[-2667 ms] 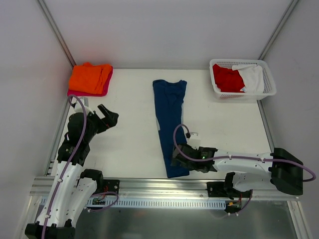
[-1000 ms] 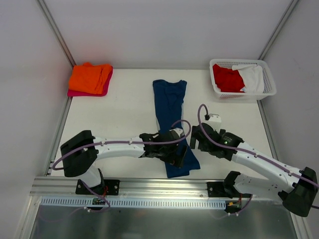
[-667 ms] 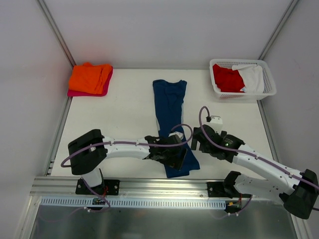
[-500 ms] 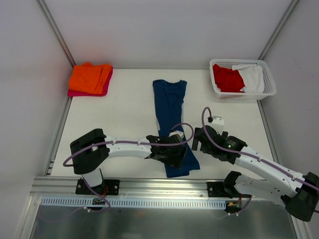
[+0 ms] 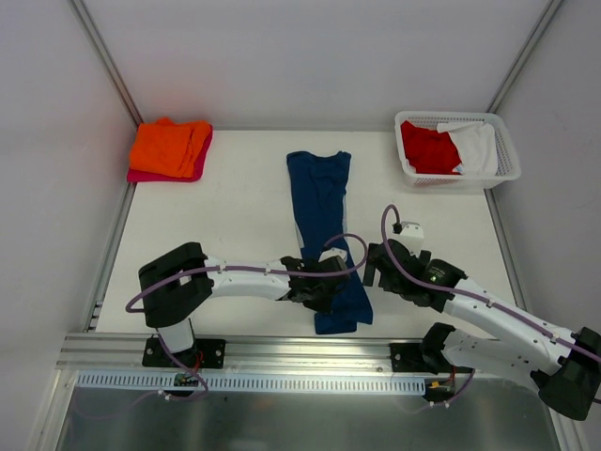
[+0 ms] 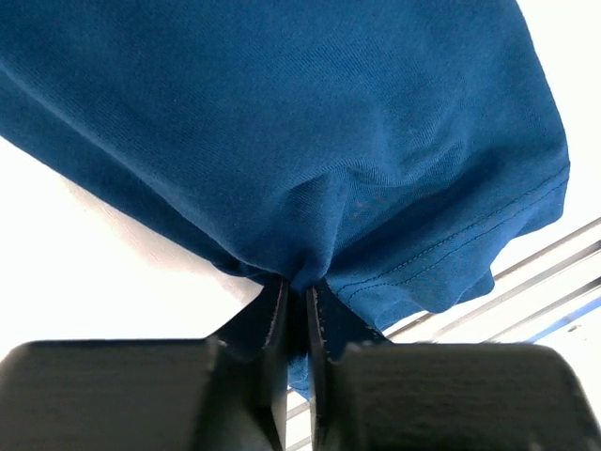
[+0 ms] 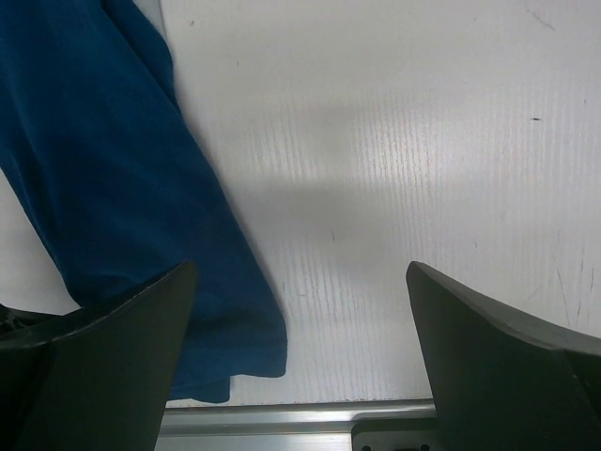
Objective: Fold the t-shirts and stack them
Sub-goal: Rotate the tshirt 90 degrees
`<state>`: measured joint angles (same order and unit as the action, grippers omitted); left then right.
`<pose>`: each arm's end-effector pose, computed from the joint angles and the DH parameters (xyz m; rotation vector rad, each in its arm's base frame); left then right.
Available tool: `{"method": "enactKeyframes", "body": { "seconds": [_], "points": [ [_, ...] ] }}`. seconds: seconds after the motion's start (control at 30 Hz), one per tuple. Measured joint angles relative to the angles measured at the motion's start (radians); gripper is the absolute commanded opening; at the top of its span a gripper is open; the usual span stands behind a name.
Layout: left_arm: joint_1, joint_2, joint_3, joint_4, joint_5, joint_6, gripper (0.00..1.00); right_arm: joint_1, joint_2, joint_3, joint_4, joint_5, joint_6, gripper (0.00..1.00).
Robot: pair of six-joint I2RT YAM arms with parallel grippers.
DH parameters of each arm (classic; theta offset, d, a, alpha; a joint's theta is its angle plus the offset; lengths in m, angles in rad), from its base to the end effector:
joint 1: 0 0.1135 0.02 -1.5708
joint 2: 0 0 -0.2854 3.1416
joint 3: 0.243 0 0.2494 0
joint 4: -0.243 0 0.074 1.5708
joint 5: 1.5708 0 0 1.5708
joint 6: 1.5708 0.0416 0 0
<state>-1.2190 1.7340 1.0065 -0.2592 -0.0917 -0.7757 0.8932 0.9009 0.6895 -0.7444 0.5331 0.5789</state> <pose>0.1244 -0.3279 0.1827 0.5540 2.6269 -0.6111 0.1139 0.1078 0.2554 -0.1660 2.3453 0.0254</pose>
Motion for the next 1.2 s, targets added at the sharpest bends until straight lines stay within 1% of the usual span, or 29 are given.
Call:
{"method": "enactKeyframes", "body": {
  "seconds": [0.1,0.13,0.17,0.23,0.27,0.33,0.37,0.4,0.47,0.63,0.8,0.87,0.9,0.93,1.2],
  "points": [
    [0.0,0.003,0.006,-0.004,0.0,0.0,0.0,0.0,-0.001,0.0,0.0,0.0,0.0,0.99],
    [0.0,0.006,0.01,-0.008,0.0,0.0,0.04,0.0,-0.002,0.0,0.0,-0.001,0.0,1.0],
    [0.0,0.01,0.014,-0.01,0.001,0.0,0.21,0.0,-0.002,0.0,0.0,-0.002,0.0,0.99],
    [-0.005,0.018,0.023,-0.012,0.0,0.005,0.47,0.0,-0.002,-0.001,0.0,-0.005,0.0,0.99],
    [-0.008,0.023,0.028,-0.011,0.002,0.002,0.52,0.0,-0.002,-0.002,0.0,-0.007,0.0,1.0],
    [-0.019,0.024,0.045,-0.008,0.002,-0.005,0.56,0.0,-0.003,-0.01,0.001,-0.009,0.0,0.99],
    [-0.02,0.026,0.049,-0.009,0.003,-0.005,0.63,-0.001,-0.005,-0.015,0.0,-0.011,0.0,0.99],
    [-0.025,0.027,0.05,-0.011,0.003,-0.002,0.67,-0.001,-0.006,-0.018,0.0,-0.014,0.0,1.0],
    [-0.026,0.027,0.057,-0.019,0.003,-0.002,0.71,-0.001,-0.011,-0.022,0.0,-0.017,0.0,0.99],
    [-0.026,0.027,0.081,-0.052,0.001,0.0,0.71,-0.002,-0.032,-0.024,0.0,-0.018,0.0,0.99],
    [-0.031,0.027,0.133,-0.121,-0.018,0.002,0.69,-0.002,-0.05,-0.033,0.0,-0.019,0.0,0.99],
    [-0.035,0.026,0.152,-0.144,-0.028,0.002,0.66,-0.002,-0.056,-0.034,0.001,-0.019,0.0,1.0],
    [-0.037,0.026,0.163,-0.157,-0.034,0.002,0.63,-0.002,-0.058,-0.033,0.001,-0.019,0.0,0.99],
    [-0.039,0.026,0.171,-0.167,-0.039,0.002,0.57,-0.002,-0.06,-0.034,0.001,-0.019,0.0,0.99],
    [-0.044,0.027,0.192,-0.215,-0.056,0.004,0.55,-0.002,-0.076,-0.034,0.001,-0.019,0.0,1.0]
  ]
}}
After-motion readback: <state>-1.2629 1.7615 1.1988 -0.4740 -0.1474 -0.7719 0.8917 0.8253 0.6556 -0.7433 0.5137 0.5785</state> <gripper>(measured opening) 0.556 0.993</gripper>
